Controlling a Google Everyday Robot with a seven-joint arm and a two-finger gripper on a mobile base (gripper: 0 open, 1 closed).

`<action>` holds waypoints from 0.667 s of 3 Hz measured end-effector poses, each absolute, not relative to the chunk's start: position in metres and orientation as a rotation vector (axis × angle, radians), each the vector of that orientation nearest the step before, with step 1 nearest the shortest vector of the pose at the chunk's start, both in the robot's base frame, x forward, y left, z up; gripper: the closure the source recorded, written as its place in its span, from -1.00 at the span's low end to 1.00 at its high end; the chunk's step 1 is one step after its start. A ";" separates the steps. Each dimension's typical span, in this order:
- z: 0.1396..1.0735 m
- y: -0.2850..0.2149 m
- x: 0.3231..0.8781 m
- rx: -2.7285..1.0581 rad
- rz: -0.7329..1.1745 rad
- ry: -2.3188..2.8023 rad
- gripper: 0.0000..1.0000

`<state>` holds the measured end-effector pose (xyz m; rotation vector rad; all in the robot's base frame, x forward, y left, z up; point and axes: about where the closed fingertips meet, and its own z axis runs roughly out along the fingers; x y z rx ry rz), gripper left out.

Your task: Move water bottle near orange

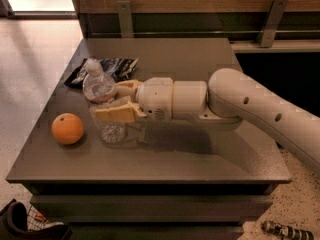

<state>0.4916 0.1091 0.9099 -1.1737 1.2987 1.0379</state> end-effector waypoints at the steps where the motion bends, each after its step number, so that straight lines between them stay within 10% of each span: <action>1: 0.910 0.111 0.491 -1.177 1.039 1.297 0.11; 2: 0.911 0.113 0.489 -1.181 1.041 1.294 -0.37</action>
Offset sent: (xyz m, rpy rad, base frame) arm -0.0009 0.0015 0.0004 -0.0004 -0.0009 0.0030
